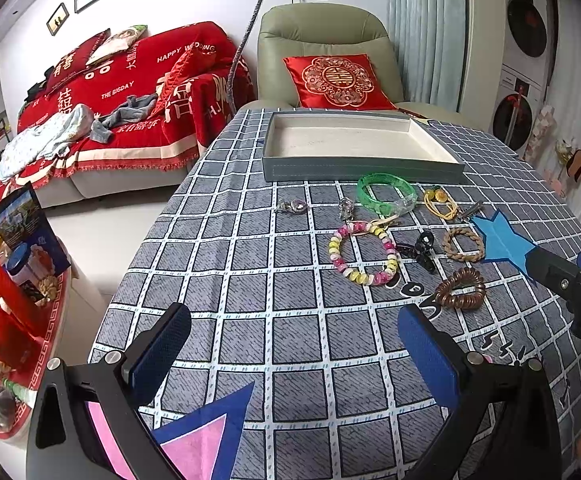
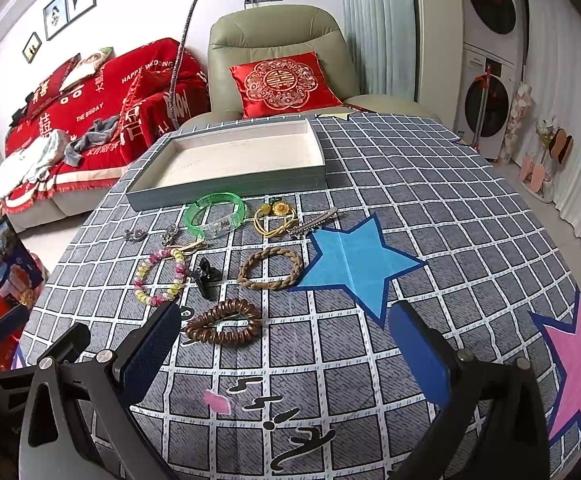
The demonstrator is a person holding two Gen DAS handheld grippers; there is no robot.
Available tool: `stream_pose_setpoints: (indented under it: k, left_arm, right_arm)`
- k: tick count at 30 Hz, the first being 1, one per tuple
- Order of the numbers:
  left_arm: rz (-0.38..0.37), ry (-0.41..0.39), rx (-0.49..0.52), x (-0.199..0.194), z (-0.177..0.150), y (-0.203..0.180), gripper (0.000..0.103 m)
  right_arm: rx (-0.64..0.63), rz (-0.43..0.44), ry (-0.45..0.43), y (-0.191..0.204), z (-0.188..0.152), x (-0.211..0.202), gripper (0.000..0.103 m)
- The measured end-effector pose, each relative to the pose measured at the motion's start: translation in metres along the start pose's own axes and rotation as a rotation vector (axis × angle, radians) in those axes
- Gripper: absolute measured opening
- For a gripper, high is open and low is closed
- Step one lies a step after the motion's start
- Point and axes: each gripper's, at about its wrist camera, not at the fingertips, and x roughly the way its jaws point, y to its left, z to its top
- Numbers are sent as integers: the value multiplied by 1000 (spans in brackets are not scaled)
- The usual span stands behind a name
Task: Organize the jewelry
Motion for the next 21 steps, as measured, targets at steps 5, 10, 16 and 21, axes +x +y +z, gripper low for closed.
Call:
stream_pose_setpoints:
  k: [5,10,16,21]
  left_arm:
    - [0,0,-1,0,0,0,103]
    - [-1,0,1,0,0,0,103]
    - [0,0,0,0,0,0,103]
    - [0,0,0,0,0,0,103]
  right_arm:
    - [1,1,-1,-1,1,0,103]
    - [3,4,-2,0,2,0,103]
    - [4,7,0,0,2,1,103]
    - [5,8,1,0,2,1,103]
